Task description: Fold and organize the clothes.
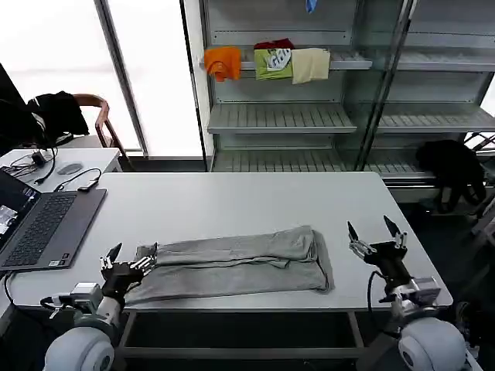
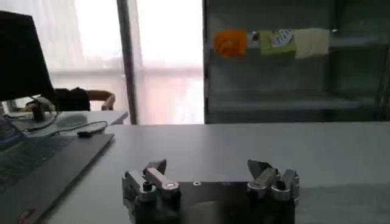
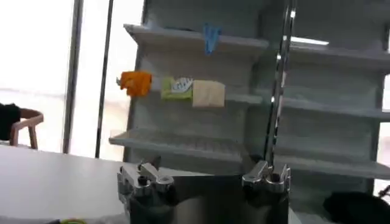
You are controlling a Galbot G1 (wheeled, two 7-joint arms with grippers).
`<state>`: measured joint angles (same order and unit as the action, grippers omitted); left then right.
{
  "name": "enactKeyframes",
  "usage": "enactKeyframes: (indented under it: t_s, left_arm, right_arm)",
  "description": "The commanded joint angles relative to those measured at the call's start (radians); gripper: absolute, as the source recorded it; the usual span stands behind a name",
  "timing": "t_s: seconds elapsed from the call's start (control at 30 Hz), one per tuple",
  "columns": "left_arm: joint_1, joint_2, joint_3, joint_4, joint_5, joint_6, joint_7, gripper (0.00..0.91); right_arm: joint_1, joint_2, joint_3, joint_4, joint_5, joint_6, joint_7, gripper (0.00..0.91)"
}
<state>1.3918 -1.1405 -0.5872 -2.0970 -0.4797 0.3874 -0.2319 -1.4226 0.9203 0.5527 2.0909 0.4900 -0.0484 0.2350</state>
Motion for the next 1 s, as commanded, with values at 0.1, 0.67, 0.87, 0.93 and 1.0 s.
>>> enactKeyframes:
  t_s: [0.1,0.67,0.87,0.93,1.0]
  left_arm:
    - [0.03,-0.122,-0.036,0.101,0.012,-0.096,-0.026,0.907]
    - [-0.04,-0.17,0.003,0.172,-0.069,-0.023,-0.059,0.907]
    - [-0.048,-0.179,0.014,0.188,-0.067,-0.021,-0.057,0.242]
    - [-0.048,-0.182,0.017,0.188,-0.066,-0.021,-0.057,0.04]
    - [-0.048,-0.183,0.02,0.186,-0.065,-0.021,-0.057,0.02]
  right_arm:
    - [-0.171,0.02,0.11,-0.017,0.003,0.174,-0.037,0.907]
    - [-0.158,0.028,0.108,-0.011,0.0,0.157,-0.037,0.907]
    - [-0.149,0.028,0.106,-0.009,0.0,0.153,-0.038,0.907]
    - [-0.148,0.029,0.105,-0.008,0.0,0.153,-0.038,0.907]
    - [-0.147,0.029,0.104,-0.009,-0.001,0.153,-0.039,0.907]
